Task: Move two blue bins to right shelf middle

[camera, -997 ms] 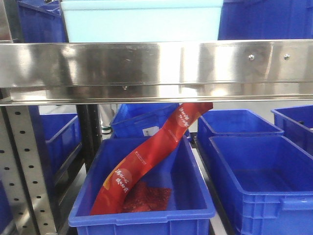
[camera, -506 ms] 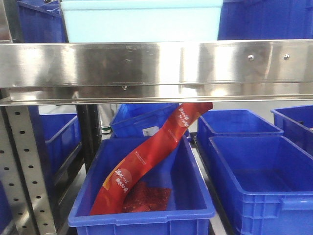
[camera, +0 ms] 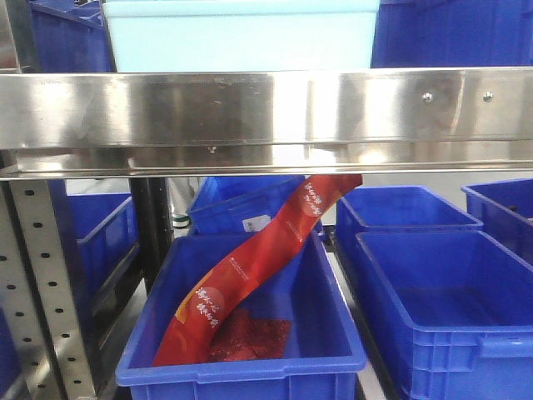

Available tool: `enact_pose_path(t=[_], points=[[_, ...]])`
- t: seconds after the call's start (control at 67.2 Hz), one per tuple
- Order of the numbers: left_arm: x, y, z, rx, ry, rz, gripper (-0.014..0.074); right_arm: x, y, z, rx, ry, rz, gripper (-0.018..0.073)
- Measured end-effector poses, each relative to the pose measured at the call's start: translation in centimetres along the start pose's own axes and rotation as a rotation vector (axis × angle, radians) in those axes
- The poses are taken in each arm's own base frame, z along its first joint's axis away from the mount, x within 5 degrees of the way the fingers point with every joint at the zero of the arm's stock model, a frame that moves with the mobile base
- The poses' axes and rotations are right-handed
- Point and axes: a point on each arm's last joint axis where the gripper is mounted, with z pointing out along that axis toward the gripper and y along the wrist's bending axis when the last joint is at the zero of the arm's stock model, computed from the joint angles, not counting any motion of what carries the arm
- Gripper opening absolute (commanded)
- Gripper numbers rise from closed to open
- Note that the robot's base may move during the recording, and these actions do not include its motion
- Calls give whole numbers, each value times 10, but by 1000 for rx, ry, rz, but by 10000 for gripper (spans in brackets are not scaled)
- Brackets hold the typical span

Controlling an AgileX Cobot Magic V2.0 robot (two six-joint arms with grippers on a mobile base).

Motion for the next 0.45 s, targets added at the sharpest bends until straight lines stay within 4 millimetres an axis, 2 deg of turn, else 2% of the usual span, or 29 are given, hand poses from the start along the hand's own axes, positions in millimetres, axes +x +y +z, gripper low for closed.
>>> enact_pose_path(t=[0.447], points=[[0,0,0,0,0,-2,-111,0,0,0,0,0,0,-166]])
